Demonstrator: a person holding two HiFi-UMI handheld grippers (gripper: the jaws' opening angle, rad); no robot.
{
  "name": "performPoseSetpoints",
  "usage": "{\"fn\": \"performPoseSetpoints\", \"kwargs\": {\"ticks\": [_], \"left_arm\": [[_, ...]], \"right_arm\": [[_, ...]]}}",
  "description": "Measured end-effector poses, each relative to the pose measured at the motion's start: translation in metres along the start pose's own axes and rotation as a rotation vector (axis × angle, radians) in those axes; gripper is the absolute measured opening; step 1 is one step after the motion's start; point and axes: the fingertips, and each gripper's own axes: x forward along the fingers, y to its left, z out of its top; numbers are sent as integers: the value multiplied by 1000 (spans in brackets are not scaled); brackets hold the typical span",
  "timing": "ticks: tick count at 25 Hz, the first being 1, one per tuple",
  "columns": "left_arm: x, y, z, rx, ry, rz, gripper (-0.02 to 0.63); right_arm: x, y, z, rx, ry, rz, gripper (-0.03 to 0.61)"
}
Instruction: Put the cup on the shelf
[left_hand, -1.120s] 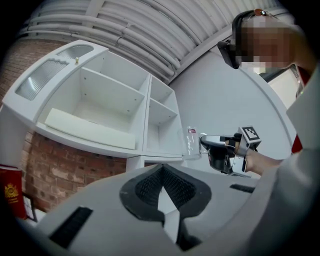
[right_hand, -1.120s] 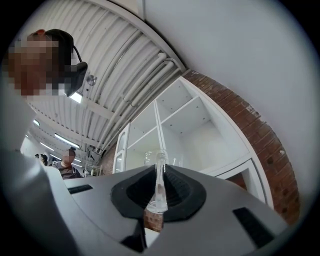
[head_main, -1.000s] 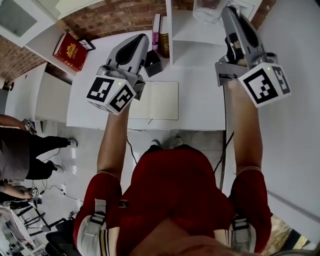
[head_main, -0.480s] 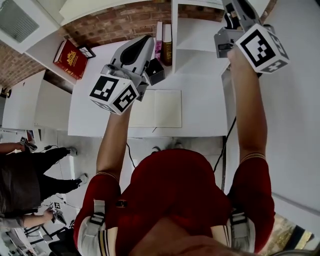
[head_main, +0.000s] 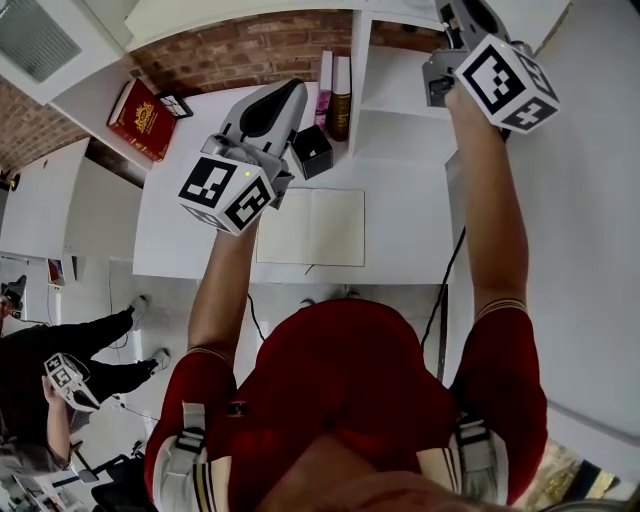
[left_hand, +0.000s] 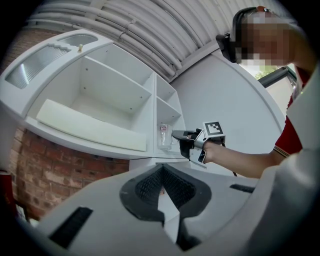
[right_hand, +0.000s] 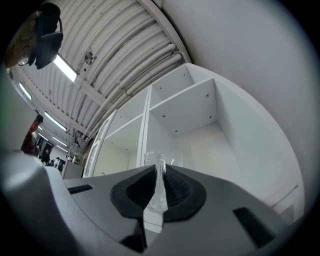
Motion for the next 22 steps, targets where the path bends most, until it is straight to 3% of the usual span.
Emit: {"fn": "performPoseSetpoints", "kwargs": {"ticks": [22], "left_arm": [[6, 19, -19, -27, 14, -9, 5]], "right_arm": [[37, -13, -23, -45, 76, -40, 25]]}}
